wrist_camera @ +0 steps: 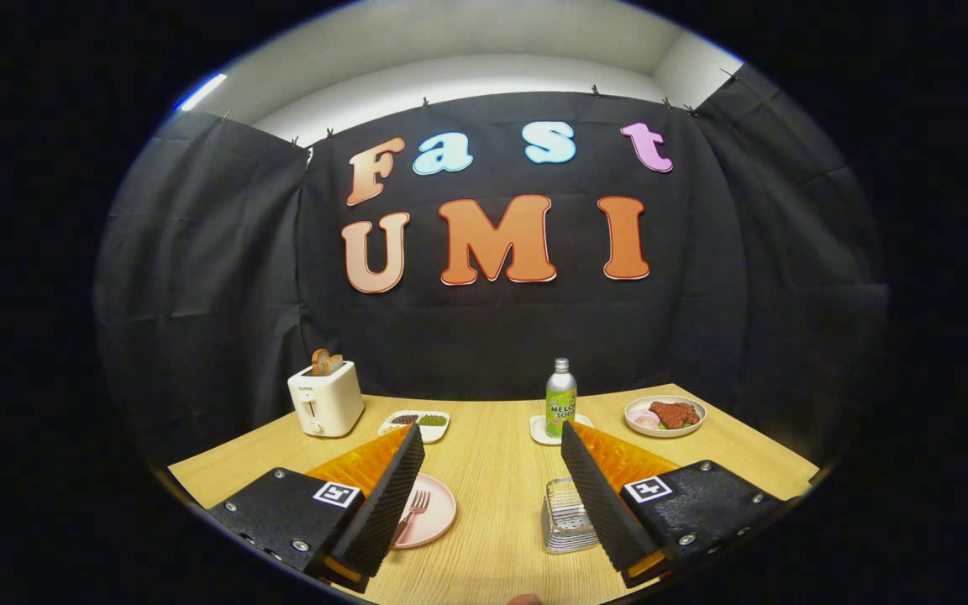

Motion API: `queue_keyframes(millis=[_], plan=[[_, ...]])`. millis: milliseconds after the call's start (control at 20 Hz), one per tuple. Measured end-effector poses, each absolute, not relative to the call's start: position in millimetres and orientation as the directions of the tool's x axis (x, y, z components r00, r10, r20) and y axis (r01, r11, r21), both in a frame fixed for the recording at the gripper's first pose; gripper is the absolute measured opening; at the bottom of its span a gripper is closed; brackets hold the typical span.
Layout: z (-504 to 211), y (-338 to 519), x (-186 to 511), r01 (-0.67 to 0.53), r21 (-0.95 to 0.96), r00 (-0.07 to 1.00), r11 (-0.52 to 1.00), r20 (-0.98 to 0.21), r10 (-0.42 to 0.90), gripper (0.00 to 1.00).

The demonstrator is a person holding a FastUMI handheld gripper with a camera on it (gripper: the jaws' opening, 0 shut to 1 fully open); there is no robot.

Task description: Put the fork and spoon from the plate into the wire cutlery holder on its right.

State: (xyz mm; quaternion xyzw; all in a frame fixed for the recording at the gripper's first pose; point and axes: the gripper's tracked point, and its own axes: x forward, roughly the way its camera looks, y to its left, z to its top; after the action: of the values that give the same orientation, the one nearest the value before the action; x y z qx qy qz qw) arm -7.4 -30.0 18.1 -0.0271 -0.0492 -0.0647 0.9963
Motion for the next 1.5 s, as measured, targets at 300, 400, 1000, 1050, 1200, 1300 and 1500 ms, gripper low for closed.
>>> queue_keyframes(millis=[300, 400, 1000, 1050, 1200, 1300, 1500], plan=[[10.5, -23.0, 2.6, 0.174, -0.047, 0.979, 0.984, 0.12, -0.168, 0.98], [4.8, -15.4, 10.1, 0.185, -0.069, 0.977, 0.98, 0.117, -0.176, 0.98], [-115.4, 56.8, 81.5, 0.066, -0.229, 0.975, 0.971, -0.193, -0.111, 0.98], [-126.5, 60.3, 85.6, 0.056, -0.227, 0.966, 0.972, -0.232, -0.11, 0.97], [-157.2, 67.1, 90.4, 0.035, -0.212, 0.936, 0.977, -0.334, -0.107, 0.96], [-169.6, 71.3, 90.5, 0.021, -0.213, 0.918, 0.977, -0.384, -0.103, 0.9], [-182.0, 72.9, 90.1, 0.019, -0.21, 0.893, 0.977, -0.436, -0.111, 0.71]])
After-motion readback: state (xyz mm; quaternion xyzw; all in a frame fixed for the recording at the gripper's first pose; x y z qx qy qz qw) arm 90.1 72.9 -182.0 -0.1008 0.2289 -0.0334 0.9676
